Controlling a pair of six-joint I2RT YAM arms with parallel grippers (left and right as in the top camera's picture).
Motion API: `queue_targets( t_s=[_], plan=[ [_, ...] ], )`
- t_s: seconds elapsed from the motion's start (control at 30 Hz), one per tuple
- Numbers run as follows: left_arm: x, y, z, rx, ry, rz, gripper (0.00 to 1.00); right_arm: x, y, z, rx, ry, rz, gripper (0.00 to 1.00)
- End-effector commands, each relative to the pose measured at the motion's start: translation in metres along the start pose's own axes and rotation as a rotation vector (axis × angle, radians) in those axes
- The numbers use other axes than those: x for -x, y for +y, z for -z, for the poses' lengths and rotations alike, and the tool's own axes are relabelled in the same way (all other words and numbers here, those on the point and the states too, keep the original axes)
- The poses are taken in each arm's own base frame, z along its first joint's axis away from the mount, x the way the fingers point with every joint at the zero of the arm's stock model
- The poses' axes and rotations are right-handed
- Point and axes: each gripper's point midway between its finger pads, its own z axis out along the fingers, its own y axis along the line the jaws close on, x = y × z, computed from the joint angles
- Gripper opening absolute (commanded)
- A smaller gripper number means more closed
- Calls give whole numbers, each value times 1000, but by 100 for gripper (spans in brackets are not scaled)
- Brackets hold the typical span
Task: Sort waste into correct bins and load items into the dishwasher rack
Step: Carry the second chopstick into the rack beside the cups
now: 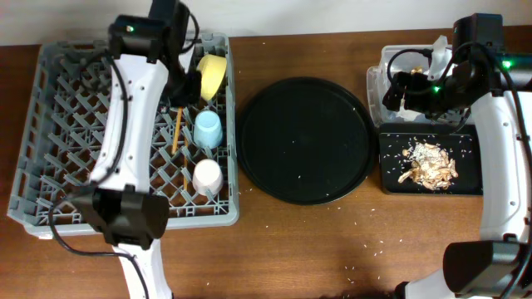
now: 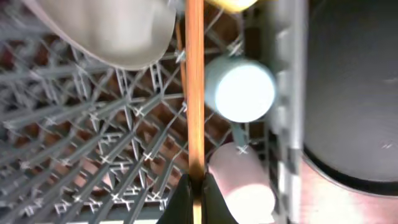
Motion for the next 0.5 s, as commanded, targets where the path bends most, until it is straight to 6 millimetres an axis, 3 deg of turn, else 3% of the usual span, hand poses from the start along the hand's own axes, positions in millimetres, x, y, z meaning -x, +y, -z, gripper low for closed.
queue_targets(
  t_s=[0.0, 0.17, 0.37, 0.47],
  plan=[
    [-6, 7, -50, 24, 70, 42, 0, -1, 0, -2, -8, 6, 14, 98],
    [-11, 3, -101, 24, 87, 81, 0, -1, 0, -2, -8, 6, 14, 99],
    [-17, 7, -103, 29, 111, 142, 0, -1, 0, -2, -8, 6, 14, 98],
    [-15, 12, -91, 25, 92, 154, 0, -1, 0, -2, -8, 6, 14, 98]
  ],
)
